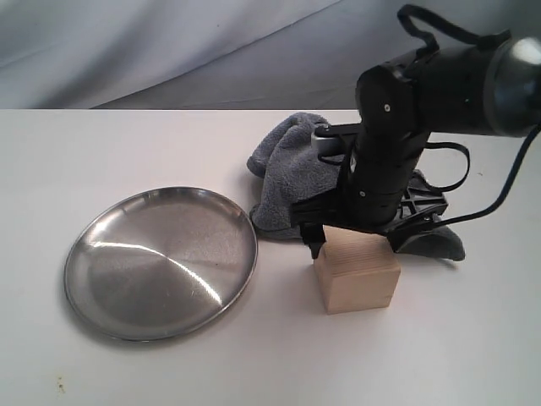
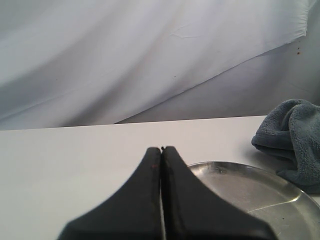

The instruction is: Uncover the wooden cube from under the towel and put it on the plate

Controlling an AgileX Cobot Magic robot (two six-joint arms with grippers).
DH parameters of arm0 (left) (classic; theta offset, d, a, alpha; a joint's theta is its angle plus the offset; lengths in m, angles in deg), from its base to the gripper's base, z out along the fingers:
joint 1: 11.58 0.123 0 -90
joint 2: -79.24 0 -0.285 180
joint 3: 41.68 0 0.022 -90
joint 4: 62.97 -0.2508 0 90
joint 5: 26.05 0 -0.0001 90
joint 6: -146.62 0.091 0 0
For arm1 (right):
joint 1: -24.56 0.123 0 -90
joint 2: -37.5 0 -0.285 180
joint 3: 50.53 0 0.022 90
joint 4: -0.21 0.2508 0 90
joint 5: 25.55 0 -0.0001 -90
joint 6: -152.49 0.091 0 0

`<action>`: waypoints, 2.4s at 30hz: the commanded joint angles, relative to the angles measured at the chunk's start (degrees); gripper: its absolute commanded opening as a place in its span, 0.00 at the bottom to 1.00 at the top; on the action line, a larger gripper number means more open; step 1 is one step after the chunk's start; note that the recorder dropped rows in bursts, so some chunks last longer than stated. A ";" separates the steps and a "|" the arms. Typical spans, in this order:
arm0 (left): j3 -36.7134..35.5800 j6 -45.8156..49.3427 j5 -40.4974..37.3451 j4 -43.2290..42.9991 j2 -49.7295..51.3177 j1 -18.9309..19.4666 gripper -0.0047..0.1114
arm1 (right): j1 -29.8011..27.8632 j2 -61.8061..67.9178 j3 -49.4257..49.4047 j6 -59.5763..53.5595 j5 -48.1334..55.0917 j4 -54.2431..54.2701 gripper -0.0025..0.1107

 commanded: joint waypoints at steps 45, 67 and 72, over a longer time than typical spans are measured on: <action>-0.25 -0.14 0.12 0.10 -0.24 -0.28 0.04 | 3.04 -7.20 -0.05 -1.79 -0.62 2.96 0.02; -0.25 -0.14 0.12 0.10 -0.24 -0.28 0.04 | 12.26 -1.44 14.44 -5.52 -6.44 8.98 0.02; -0.25 -0.14 0.12 0.10 -0.24 -0.28 0.04 | 13.84 7.19 27.24 -5.76 2.56 8.55 0.02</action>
